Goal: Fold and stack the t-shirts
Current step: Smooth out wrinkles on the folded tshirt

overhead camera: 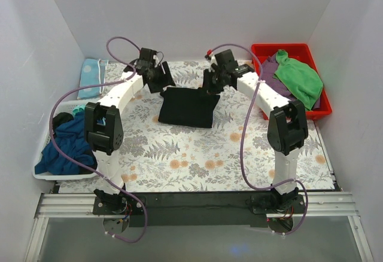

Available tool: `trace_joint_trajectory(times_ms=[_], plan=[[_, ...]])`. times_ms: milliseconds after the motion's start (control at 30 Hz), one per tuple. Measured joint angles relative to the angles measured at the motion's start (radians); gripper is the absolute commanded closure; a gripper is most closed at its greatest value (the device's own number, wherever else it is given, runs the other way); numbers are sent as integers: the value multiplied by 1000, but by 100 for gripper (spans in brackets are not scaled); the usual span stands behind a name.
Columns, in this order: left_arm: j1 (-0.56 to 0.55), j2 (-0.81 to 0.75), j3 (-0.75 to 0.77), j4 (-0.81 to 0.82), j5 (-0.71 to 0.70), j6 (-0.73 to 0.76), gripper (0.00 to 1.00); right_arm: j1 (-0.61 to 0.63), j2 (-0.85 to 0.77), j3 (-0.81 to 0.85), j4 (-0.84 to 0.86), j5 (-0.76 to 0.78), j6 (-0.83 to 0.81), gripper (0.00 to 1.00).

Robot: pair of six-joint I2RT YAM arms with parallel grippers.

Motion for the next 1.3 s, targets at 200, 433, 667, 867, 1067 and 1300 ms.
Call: trace_joint_trajectory(times_ms=[200,433,667,867,1067,1300], plan=[[-25,-34,-261,77,118,-15,44,52,2,-267,82,-27,24,82],[-31,-12,-316,152,193,-21,46,51,8,-418,174,-36,58,82],[-31,-12,-409,179,157,-26,46,47,-4,-494,257,-35,75,84],[-38,-27,-429,189,103,-32,46,47,-14,-508,269,-6,83,85],[-46,-34,-428,178,68,-31,46,45,-42,-530,259,45,83,87],[-45,-14,-377,107,5,-26,46,18,-122,-607,189,163,74,88]])
